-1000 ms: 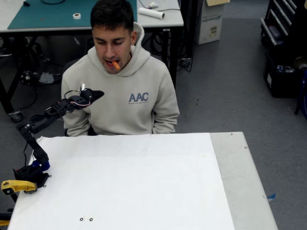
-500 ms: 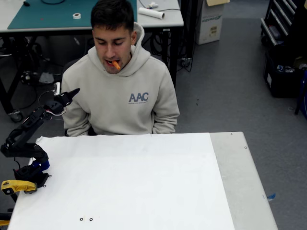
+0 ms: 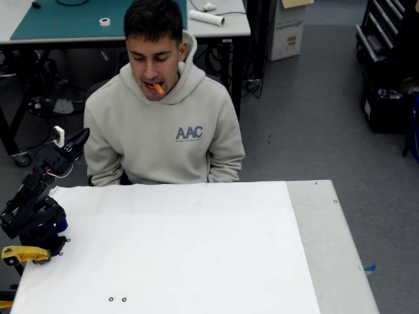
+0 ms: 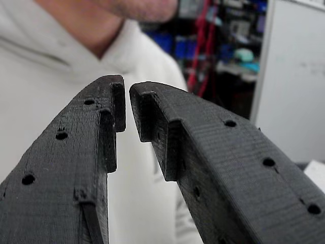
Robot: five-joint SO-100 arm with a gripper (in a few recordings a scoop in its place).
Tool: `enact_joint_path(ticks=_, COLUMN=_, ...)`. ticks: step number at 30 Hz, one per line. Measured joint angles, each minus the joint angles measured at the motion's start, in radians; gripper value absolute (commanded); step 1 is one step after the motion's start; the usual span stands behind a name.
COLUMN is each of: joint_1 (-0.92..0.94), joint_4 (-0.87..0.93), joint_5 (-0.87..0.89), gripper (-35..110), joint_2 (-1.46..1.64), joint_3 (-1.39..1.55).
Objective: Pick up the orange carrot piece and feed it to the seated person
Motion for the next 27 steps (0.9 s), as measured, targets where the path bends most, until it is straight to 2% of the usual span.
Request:
enact_joint_path(ticks=10, joint_1=0.006, joint_4=0.002, joint_5=0.018, gripper=-2, joint_2=0.005, joint_3=0.066)
enact_joint_path(ticks=27, joint_1=0.051, joint_4=0.041, joint_5=0.020, gripper=-2, joint_2=-0.003, joint_3=0.422)
